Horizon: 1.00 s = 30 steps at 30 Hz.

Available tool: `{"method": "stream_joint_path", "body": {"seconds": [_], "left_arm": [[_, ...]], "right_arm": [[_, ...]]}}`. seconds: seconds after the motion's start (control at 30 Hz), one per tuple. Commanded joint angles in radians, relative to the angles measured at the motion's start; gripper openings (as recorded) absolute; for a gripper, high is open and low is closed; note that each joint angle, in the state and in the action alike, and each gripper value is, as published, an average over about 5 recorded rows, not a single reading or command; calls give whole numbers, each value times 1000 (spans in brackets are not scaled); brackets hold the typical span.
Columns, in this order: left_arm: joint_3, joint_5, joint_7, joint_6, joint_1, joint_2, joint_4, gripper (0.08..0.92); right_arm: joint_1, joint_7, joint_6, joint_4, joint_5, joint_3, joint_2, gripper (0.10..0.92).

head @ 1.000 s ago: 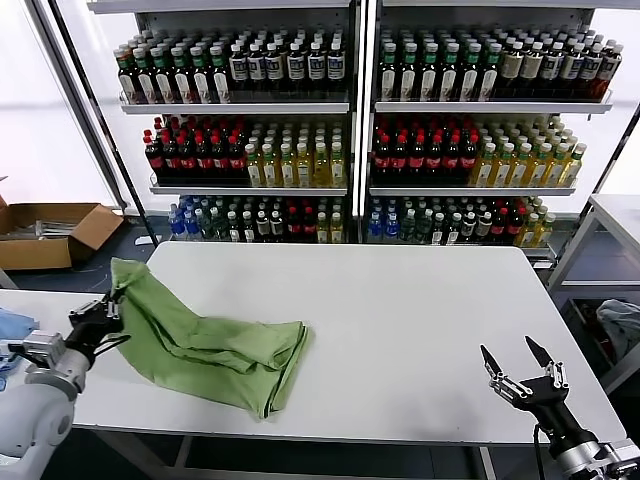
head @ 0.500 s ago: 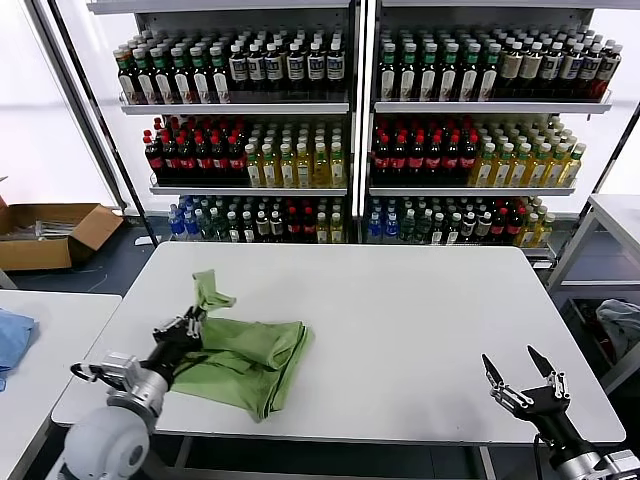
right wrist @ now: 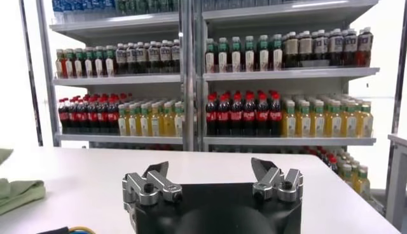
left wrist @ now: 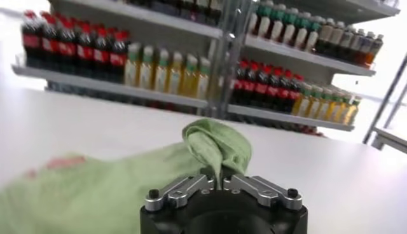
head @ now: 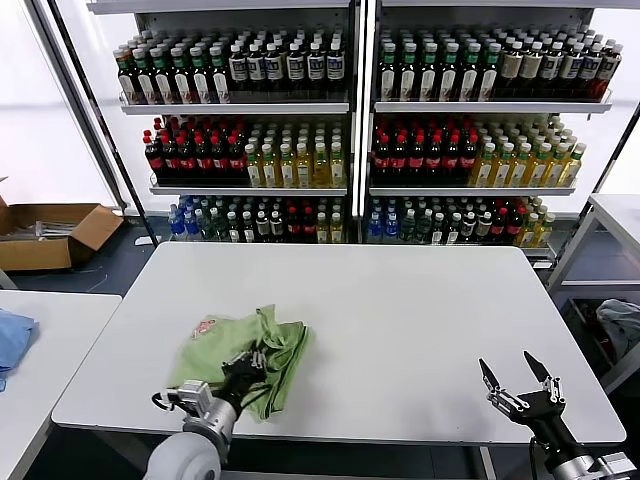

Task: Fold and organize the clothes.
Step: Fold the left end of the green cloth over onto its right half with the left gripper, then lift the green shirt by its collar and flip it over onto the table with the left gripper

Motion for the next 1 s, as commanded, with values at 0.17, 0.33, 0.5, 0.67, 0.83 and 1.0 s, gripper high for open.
{"method": "stream_joint_path", "body": {"seconds": [0.17, 0.33, 0.5, 0.67, 0.83, 1.0], "left_arm": [[124, 22, -22, 7, 50, -119, -41, 331], [141, 0, -2, 15, 117, -106, -155, 478], [36, -26, 30, 22, 167, -22, -242, 625], [-187, -121, 40, 26, 101, 123, -190, 761], [-295, -156, 52, 25, 18, 230, -6, 820], [-291, -132, 56, -20, -32, 265, 154, 823]], "right_arm": [[17, 1, -3, -3, -3, -21, 8, 823], [12, 0, -1, -3, 0, -10, 8, 823], [0, -1, 3, -3, 15, 14, 4, 823], [-4, -1, 7, -3, 20, 9, 6, 823], [-2, 0, 7, 2, 6, -11, 15, 823], [-17, -1, 13, 4, 3, -11, 19, 823]]}}
